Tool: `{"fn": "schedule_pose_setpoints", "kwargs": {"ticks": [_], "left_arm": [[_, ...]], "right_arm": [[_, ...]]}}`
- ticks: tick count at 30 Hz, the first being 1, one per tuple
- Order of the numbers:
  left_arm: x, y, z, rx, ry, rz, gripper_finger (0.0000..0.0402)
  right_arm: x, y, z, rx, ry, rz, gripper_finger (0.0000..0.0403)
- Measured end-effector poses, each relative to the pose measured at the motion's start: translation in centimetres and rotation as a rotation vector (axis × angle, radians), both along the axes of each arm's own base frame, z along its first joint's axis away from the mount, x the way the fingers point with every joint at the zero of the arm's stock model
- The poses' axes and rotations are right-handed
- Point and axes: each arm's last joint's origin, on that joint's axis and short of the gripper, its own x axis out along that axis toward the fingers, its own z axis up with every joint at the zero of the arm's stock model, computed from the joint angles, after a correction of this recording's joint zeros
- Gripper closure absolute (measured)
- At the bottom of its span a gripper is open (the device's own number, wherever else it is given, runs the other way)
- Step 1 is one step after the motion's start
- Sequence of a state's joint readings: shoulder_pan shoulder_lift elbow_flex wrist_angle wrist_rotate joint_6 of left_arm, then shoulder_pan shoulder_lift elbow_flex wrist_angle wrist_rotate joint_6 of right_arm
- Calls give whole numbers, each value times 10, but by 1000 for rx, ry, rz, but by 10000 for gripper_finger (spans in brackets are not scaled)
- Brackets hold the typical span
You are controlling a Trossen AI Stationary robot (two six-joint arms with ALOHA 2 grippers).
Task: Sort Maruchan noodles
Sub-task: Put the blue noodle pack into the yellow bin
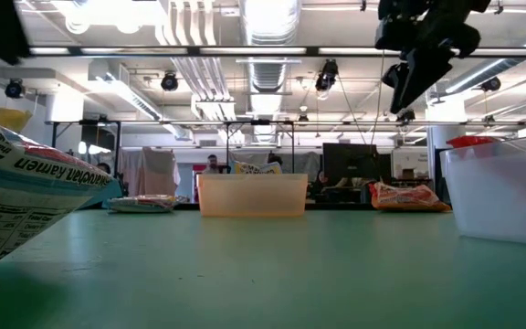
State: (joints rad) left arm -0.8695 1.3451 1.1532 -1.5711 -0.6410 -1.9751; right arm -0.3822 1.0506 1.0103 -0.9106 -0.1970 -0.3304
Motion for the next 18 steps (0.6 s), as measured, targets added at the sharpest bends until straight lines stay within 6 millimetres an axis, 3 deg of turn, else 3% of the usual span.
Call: {"fn": "schedule_pose_setpoints", "kwargs": {"ticks": [6, 13, 18], "left_arm": [[17, 54, -22, 152, -92, 282, 264], [14, 134, -42, 147, -109, 715, 279], [25, 184, -50, 47, -162, 675, 306]], "right_arm": [[8, -7, -2, 0, -34, -63, 252], [17, -14, -11, 46, -4, -131, 252], [22, -17, -19, 62, 30, -141, 252]]}}
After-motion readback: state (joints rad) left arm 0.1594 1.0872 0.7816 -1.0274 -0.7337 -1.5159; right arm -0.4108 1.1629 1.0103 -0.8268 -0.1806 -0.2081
